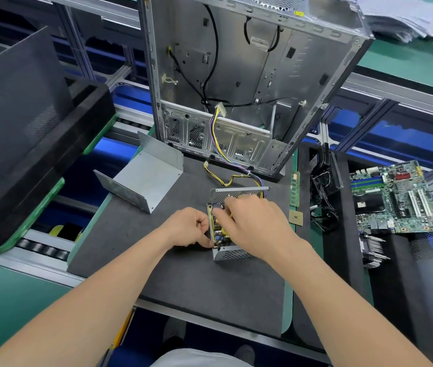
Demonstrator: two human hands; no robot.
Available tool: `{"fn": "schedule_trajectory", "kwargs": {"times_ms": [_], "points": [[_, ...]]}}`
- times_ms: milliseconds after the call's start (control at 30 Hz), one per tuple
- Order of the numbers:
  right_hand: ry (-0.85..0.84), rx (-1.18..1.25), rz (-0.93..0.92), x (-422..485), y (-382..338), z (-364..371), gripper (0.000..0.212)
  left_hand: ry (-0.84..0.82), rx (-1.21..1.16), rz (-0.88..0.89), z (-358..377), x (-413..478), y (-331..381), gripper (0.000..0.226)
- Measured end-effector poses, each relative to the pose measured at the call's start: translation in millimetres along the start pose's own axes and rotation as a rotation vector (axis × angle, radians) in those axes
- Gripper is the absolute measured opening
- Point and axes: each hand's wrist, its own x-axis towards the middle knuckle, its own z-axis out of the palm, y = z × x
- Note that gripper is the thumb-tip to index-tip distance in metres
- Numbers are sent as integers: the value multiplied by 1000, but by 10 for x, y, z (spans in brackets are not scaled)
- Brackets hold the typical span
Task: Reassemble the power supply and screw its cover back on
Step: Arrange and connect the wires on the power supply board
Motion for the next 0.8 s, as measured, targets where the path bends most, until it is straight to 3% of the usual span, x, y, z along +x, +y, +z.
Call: {"fn": "schedule_trajectory", "kwargs": {"times_ms": [100, 200, 300, 500, 600, 800], "points": [[-121, 62, -277, -37, 85, -132, 12, -1, 1, 7, -2, 3, -5, 46], [-226, -16, -437, -29, 149, -199, 18, -19, 2, 7, -6, -6, 3, 32], [-257, -12, -456, -21, 153, -215, 14, -33, -12, 11, -10, -4, 8, 40], [-204, 77, -363, 2, 95, -179, 7, -22, 0, 0, -15, -25, 19, 37], [-110, -3, -285, 35, 54, -107, 27, -11, -5, 5, -11, -20, 23, 42], [-12, -16, 89, 76, 14, 54, 49, -6, -3, 4, -2, -14, 24, 45]]}}
